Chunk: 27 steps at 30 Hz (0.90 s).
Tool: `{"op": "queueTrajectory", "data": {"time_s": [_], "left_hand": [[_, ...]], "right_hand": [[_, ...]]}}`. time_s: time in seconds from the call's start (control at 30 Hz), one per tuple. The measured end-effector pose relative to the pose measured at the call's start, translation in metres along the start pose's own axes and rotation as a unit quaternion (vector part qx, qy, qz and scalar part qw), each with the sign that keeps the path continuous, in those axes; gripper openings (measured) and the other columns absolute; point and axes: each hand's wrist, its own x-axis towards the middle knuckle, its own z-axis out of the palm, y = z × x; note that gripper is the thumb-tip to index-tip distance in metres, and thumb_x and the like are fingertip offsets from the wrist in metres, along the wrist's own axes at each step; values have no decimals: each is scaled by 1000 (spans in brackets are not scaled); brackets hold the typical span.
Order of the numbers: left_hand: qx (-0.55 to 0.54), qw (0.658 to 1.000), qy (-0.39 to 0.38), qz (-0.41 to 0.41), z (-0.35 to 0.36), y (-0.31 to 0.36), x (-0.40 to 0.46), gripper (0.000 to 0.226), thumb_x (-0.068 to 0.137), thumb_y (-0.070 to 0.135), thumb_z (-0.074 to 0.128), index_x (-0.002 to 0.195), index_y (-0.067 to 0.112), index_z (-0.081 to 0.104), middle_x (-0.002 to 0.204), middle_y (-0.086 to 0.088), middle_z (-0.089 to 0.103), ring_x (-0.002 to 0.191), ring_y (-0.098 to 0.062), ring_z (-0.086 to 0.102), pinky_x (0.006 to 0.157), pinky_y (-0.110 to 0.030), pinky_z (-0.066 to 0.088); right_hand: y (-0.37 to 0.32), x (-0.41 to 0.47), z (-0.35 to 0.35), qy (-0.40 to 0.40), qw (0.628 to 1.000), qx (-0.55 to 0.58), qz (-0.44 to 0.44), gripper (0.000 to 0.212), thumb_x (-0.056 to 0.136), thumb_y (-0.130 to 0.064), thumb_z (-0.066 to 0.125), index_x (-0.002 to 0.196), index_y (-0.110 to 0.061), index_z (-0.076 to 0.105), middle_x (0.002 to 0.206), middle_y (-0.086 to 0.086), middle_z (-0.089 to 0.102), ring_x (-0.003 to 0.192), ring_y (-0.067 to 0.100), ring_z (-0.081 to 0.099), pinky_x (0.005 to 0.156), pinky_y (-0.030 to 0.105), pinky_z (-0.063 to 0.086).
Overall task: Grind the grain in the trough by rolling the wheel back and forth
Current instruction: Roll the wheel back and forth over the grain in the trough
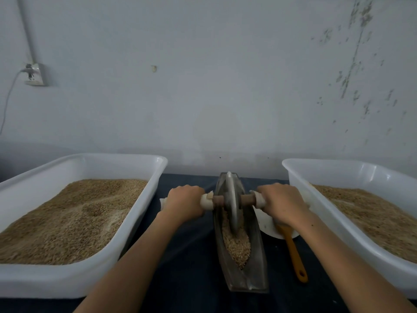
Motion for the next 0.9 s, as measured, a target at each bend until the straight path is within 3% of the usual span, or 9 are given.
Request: {"op": "queueTrajectory", "data": {"time_s": [0.13, 0.3, 0.47, 0.63, 0.77, 0.9], "left_hand": [[-4, 999, -39, -6, -3, -2, 0, 18, 79, 31, 67, 93, 24, 57, 88, 5, 59, 78, -14, 53, 72, -30, 42], [-23, 989, -143, -9, -14, 0, -1, 32, 78, 29, 71, 106, 19, 61, 90, 1, 63, 84, -17, 60, 75, -31, 47], [-71, 975, -208, 2, -16, -2, 0, 12, 80, 23, 70, 87, 20, 61, 70, 5, 61, 63, -8, 59, 62, -24, 45], [-12, 994, -105, 5, -12, -1, -1, 26, 78, 32, 70, 100, 22, 61, 82, 7, 58, 77, -13, 54, 70, -30, 41], [41, 999, 23, 0, -4, 5, -1, 14, 81, 33, 63, 88, 26, 53, 90, 4, 62, 77, -15, 53, 68, -30, 40], [47, 998, 47, -7, -2, 7, 0, 14, 84, 32, 60, 87, 26, 48, 94, 3, 63, 83, -17, 58, 68, -31, 39]], "right_hand": [[-2, 0, -5, -30, 1000, 0, 2, 10, 89, -29, 56, 79, -30, 52, 80, -7, 60, 74, 13, 58, 71, 30, 49], [1, 0, -23, -198, 980, 5, -7, 13, 82, -30, 67, 91, -30, 58, 88, -4, 65, 81, 13, 61, 66, 26, 44], [3, -1, -29, -250, 967, 42, -9, 24, 80, -28, 73, 75, -34, 50, 82, -7, 61, 78, 11, 60, 60, 22, 40], [5, 1, -17, -177, 984, 14, -3, 16, 82, -31, 66, 78, -33, 51, 79, -8, 61, 72, 10, 58, 59, 24, 39], [6, 0, -1, -42, 999, 17, -7, 9, 88, -34, 55, 79, -34, 52, 79, -9, 61, 71, 11, 57, 64, 27, 46], [7, -1, 3, -24, 999, 26, -4, 13, 90, -35, 52, 77, -33, 50, 79, -8, 60, 72, 13, 58, 69, 31, 50]]}}
